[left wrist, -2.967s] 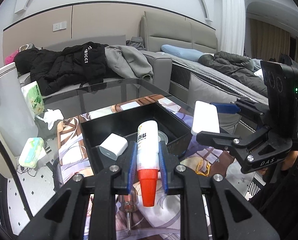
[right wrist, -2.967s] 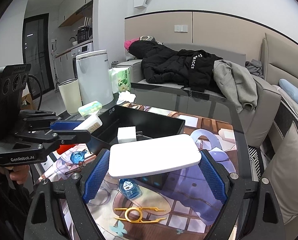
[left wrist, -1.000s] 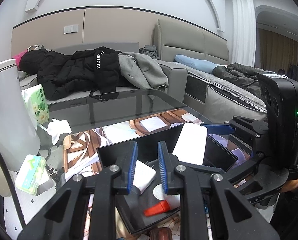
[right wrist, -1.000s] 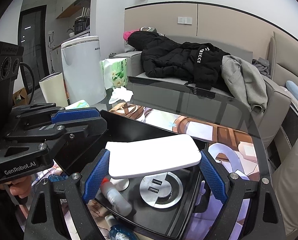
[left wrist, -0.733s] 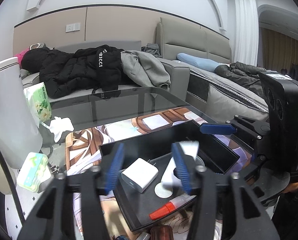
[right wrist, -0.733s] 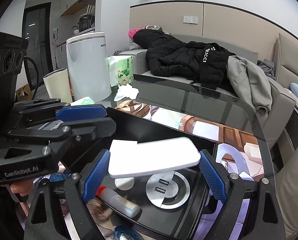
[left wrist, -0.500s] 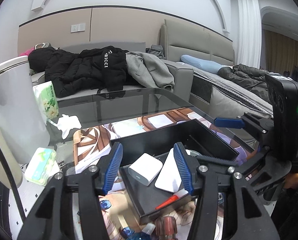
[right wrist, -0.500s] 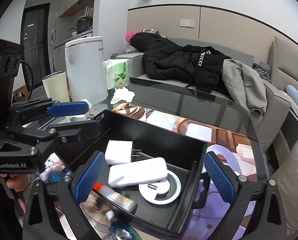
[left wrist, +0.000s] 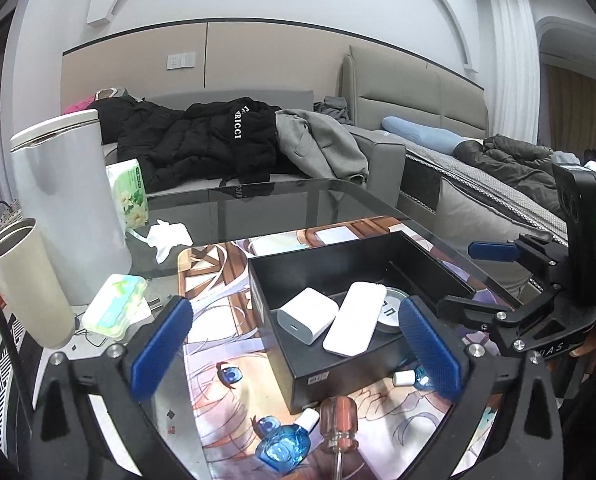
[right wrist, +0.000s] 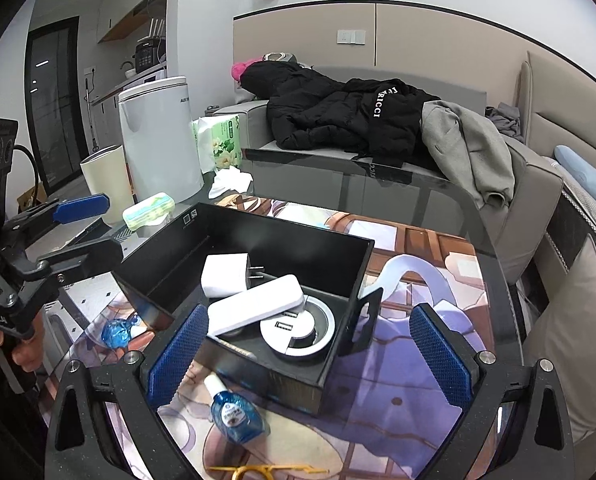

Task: Organize rigid objects
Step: 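Lift both open tools up out of the black box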

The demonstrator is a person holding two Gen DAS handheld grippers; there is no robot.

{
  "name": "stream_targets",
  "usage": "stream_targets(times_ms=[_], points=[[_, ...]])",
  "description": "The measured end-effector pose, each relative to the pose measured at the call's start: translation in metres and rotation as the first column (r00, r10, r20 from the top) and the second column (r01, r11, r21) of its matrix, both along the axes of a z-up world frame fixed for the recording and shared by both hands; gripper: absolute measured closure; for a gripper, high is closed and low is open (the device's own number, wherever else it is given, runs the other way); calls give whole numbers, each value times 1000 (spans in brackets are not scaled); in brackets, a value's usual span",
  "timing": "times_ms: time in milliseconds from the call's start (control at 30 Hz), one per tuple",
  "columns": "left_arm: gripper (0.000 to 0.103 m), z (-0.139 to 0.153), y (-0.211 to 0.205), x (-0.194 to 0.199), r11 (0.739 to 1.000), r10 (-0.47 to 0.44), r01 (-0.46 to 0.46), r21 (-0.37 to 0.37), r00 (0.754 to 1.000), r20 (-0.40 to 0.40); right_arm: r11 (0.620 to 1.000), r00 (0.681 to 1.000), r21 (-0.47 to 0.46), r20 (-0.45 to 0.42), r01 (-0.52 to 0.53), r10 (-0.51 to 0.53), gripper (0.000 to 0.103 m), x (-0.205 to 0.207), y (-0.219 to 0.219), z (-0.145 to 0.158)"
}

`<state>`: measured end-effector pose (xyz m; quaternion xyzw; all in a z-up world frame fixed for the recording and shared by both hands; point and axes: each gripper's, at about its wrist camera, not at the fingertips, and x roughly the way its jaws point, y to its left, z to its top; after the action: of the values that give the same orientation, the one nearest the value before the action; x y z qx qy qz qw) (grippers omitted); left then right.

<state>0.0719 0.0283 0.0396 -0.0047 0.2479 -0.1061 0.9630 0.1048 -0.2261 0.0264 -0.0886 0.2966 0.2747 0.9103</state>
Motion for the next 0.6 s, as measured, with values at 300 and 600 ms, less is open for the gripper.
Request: stream_targets(times_ms=[300, 600], points=[[0, -4, -8, -11, 999, -40, 41, 32, 999, -26, 1000, 1000, -15, -22, 21, -22, 1, -22, -14, -1], [0, -9, -12, -19, 997, -19, 23, 76, 998, -52, 998, 998, -49, -54, 39, -41, 1, -34, -26, -9]])
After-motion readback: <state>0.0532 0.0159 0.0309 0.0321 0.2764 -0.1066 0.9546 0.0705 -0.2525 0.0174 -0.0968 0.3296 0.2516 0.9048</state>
